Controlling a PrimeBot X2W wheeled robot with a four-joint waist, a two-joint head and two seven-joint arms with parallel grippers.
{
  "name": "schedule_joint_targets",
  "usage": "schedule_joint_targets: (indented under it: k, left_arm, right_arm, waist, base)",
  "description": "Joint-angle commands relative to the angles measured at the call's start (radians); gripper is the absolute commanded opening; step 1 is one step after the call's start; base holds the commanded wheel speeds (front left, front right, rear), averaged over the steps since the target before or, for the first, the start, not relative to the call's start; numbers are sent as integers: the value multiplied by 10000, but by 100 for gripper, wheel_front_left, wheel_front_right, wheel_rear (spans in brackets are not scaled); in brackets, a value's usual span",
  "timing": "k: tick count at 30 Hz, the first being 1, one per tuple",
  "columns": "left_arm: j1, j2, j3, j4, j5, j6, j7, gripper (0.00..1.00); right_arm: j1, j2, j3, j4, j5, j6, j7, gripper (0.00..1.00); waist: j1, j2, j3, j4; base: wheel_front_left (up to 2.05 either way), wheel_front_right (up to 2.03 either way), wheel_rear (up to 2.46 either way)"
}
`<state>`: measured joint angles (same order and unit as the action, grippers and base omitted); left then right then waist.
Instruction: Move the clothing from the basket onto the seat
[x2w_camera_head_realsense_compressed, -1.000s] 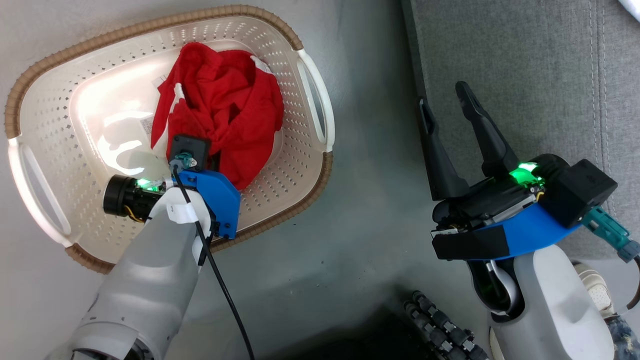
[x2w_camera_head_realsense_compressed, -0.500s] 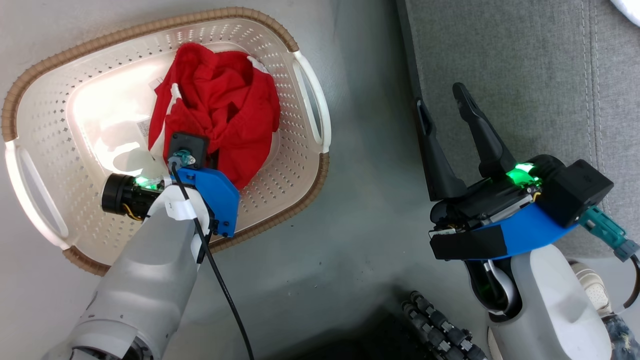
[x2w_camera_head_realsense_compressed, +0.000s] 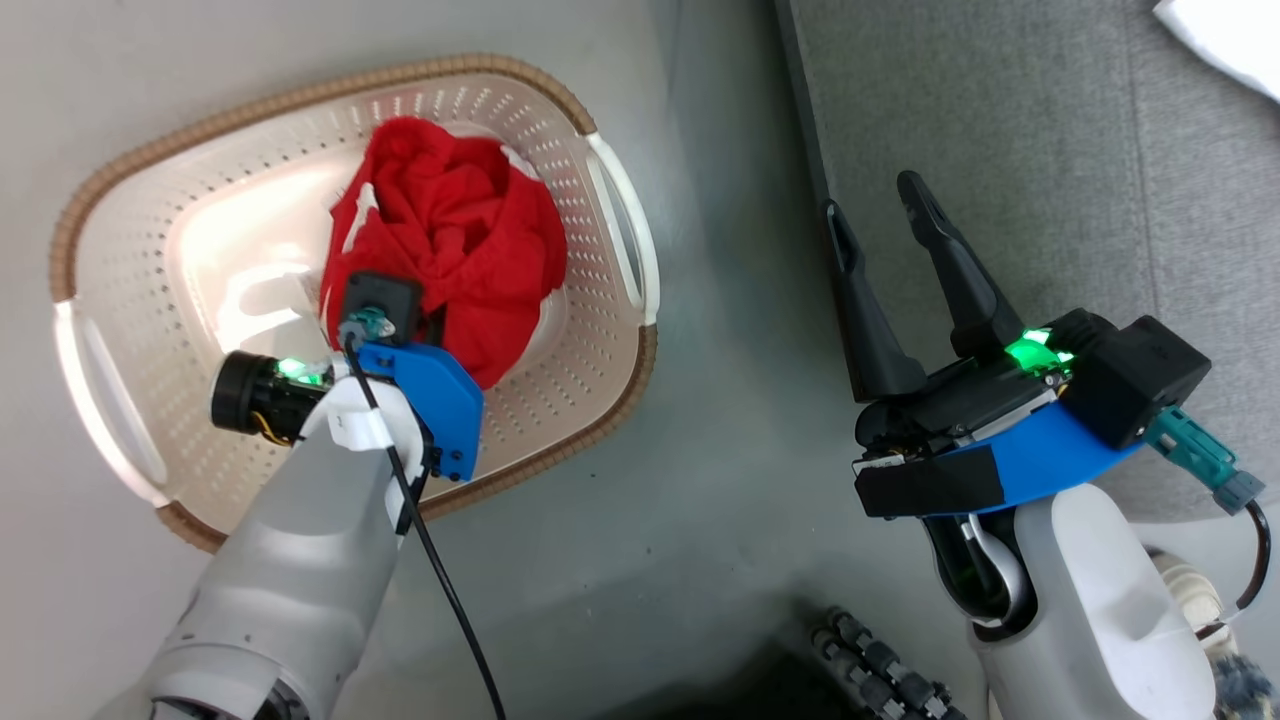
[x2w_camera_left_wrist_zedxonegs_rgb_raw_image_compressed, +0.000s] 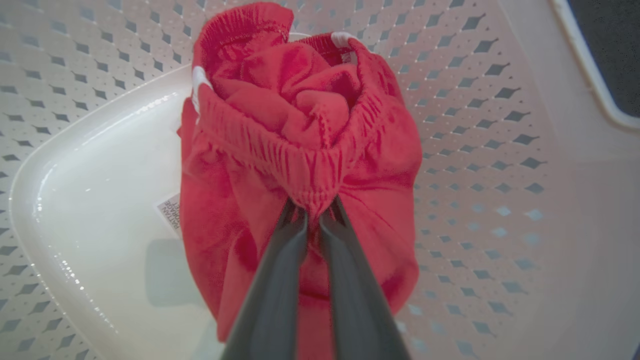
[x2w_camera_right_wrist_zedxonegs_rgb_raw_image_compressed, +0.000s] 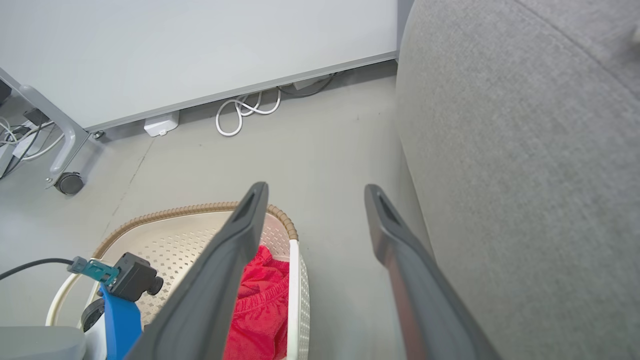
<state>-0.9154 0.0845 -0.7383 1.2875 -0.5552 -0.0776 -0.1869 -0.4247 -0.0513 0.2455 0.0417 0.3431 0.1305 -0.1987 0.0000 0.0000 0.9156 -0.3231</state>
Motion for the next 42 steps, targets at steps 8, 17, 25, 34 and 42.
schedule_joint_targets:
  k: [8,17,25,34,42]
  left_arm:
    - [573,-201,-352,-42,-22,-267,-412,0]
    - [1564,-343,-687,-390,-224,-464,-632,0]
    - [2561,-346,-1420,-1510,-708,-541,-638,0]
    - [2664,-343,-2237,-2461,-1174,-526,-723,0]
    - [2604,-344,-2727,-3455,-1711,-528,-778,0]
  right_arm:
    - [192,16,-166,359,-230,5,133,100]
    - [835,7,-292,790,-742,5,677,100]
    - [1509,7,-435,911,-796,5,1191,100]
    - [2074,-125,-531,927,-821,5,1671,100]
    - [2797,-80,-860,979,-699,5,1960,100]
  waist:
    - [0,0,-1720,500]
    - [0,0,-3718,1122]
    - [0,0,-5537,1777]
    - [0,0,-7180,2409]
    - [0,0,-8397,2810]
  base:
    - [0,0,0]
    - [0,0,0]
    - [0,0,0]
    - [0,0,0]
    - [0,0,0]
